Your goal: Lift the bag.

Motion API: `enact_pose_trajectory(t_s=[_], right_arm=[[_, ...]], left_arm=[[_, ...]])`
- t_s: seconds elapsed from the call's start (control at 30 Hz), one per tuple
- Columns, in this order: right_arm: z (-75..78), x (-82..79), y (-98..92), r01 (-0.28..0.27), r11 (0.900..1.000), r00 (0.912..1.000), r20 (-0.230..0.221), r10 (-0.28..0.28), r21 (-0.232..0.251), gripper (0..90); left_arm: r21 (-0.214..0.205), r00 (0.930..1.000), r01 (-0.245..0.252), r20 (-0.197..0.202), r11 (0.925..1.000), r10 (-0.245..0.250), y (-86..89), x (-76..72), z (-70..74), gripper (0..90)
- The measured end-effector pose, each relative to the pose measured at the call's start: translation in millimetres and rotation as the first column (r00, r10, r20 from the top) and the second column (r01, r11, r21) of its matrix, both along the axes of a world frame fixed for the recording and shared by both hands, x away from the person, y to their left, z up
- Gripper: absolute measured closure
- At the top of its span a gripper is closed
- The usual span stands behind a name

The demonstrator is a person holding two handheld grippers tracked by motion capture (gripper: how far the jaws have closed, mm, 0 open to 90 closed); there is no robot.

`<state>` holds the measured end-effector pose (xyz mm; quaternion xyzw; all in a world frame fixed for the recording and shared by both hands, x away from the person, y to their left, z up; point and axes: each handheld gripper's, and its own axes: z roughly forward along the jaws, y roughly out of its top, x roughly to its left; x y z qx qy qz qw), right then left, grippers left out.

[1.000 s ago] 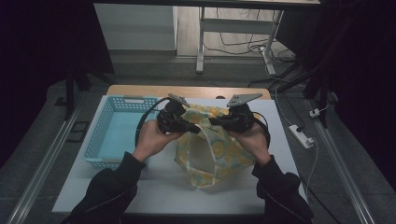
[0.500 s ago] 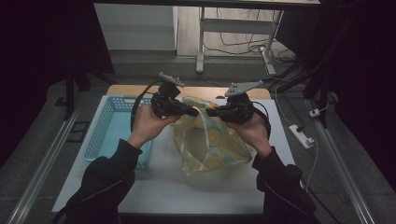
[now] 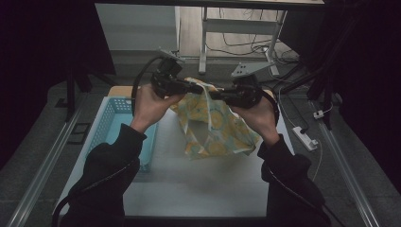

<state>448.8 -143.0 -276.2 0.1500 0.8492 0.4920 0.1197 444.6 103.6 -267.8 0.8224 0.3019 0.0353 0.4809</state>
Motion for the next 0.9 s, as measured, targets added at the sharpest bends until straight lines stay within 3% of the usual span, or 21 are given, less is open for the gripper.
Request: enact_pose_trajectory(t_s=[0.23, 0.57, 0.63, 0.7, 0.9], right_arm=[[17.6, 7.2, -0.1, 0.011, 0.9993, 0.9999, -0.009, -0.011, 0.037, 89.1], [32.0, 8.9, 1.7, 0.017, 0.9966, 0.9998, 0.005, -0.018, 0.080, 89.2], [34.8, 8.3, 1.6, 0.017, 0.9960, 0.9998, 0.010, -0.018, 0.088, 89.1], [35.7, 7.9, 2.7, 0.016, 0.9961, 0.9998, 0.011, -0.017, 0.086, 89.1], [25.5, 11.7, 7.9, 0.022, 0.9979, 0.9997, 0.004, -0.022, 0.062, 89.1]], left_arm=[[-0.006, 0.9990, -0.037, 0.024, 0.9993, 0.037, 2.1, 6.5, 14.6, 89.3], [-0.055, 0.9958, -0.058, 0.067, 0.9968, 0.062, 8.4, 8.0, 24.2, 89.3], [-0.063, 0.9956, -0.058, 0.069, 0.9963, 0.062, 9.3, 8.8, 23.6, 89.3], [-0.045, 0.9951, -0.066, 0.070, 0.9968, 0.069, 8.4, 10.3, 20.8, 89.2], [-0.018, 0.9951, -0.080, 0.057, 0.9966, 0.081, 5.5, 17.1, 8.2, 88.7]])
